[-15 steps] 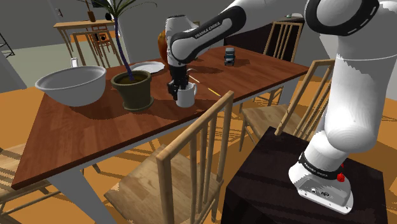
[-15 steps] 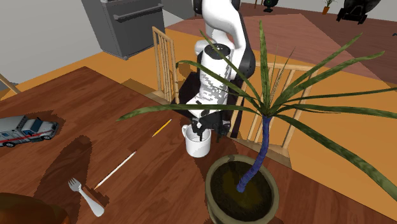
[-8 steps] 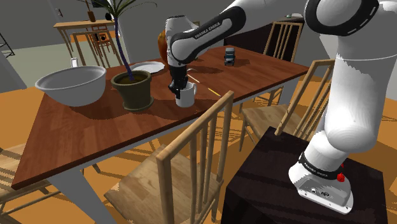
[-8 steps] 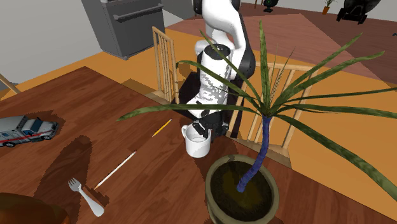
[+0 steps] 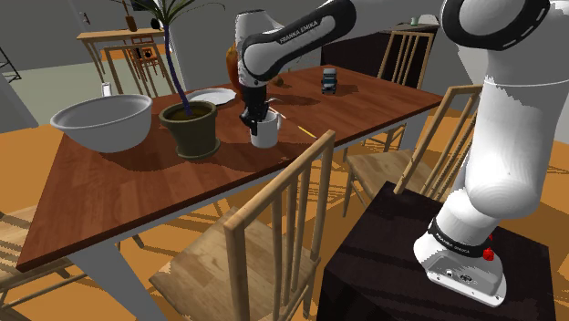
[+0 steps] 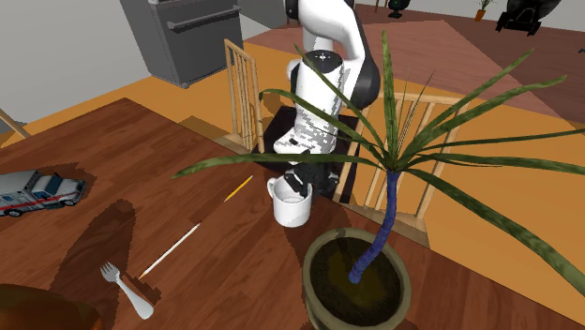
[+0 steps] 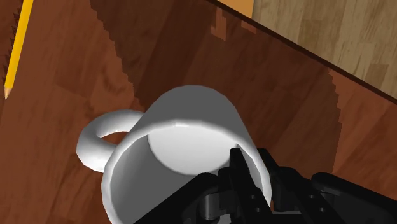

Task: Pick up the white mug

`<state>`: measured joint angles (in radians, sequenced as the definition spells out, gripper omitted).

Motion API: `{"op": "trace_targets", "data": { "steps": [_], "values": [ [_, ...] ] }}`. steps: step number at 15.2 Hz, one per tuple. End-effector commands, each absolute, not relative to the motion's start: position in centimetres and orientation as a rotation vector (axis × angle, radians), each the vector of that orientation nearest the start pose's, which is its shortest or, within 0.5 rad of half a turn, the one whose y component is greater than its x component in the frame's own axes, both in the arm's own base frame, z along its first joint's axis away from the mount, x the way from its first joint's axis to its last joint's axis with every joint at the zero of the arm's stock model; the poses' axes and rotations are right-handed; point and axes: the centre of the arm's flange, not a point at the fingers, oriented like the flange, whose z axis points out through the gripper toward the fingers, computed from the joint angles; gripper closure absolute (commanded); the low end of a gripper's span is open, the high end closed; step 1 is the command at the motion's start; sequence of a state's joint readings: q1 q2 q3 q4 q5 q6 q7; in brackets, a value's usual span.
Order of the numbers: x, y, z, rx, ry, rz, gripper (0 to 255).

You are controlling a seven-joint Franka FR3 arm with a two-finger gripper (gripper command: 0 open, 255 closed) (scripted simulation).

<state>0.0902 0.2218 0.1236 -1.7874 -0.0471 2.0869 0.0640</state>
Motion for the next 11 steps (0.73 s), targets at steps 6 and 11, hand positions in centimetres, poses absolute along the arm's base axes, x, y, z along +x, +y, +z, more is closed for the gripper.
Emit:
{"op": "trace_targets", "data": {
  "steps": [6, 11],
  "values": [
    [61.6, 12.6, 47.3, -3.132, -0.263, -0.128, 255],
    [61.6, 12.6, 49.0, -3.132, -0.263, -0.128, 255]
  ]
}}
